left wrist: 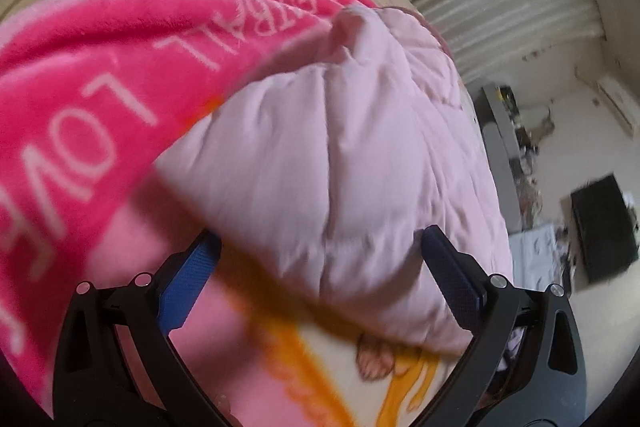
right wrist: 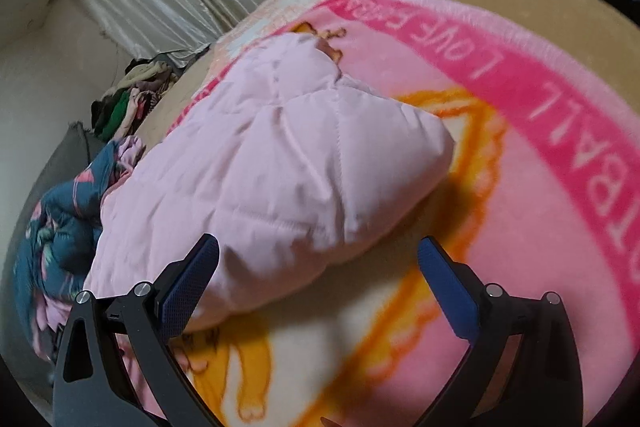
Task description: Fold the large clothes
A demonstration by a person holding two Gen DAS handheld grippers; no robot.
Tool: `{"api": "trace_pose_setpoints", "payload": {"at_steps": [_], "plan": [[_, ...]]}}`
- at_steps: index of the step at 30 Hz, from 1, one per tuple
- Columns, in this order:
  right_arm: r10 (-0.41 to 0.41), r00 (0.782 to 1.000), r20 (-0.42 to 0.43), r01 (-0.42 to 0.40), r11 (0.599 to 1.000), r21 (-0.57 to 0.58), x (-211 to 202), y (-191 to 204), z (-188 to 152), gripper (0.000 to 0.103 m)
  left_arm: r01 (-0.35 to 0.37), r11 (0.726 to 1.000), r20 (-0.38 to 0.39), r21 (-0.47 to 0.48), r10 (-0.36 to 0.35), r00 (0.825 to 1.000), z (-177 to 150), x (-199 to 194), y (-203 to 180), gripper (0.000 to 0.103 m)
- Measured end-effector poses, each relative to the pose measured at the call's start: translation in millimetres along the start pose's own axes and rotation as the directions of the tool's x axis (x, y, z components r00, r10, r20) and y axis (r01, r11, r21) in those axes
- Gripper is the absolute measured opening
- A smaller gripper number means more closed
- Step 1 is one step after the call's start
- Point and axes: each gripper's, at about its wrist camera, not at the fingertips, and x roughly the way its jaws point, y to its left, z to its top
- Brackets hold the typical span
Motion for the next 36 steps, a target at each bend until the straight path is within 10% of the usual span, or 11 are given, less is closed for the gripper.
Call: {"api": "trace_pose_setpoints", "payload": {"at_steps": [18,26,36], "plan": [[0.113,0.994,-0.008,-0.113,0.993,0.022,49.6,3.3,19.9,0.097,-0.048,0.996,0.030,0.080,0.046,0.999,10.1,36.4,-18.6,0.093],[0.082,0.995,0.050,-0.067,0.967,-0.247,25.6,42.2,19.1,0.047,-0.147,0.944,0.141,0.296,0.109,0.984,-3.7,13.8,-66.1,0.038],[0.096,0.988,0.124,-0.036,0.908,-0.417,-13.3,73.9,15.5,0.036,-0.194,0.897,0.194,0.397,0.125,0.973,-8.9,-13.8,-99.9,0.029]]}}
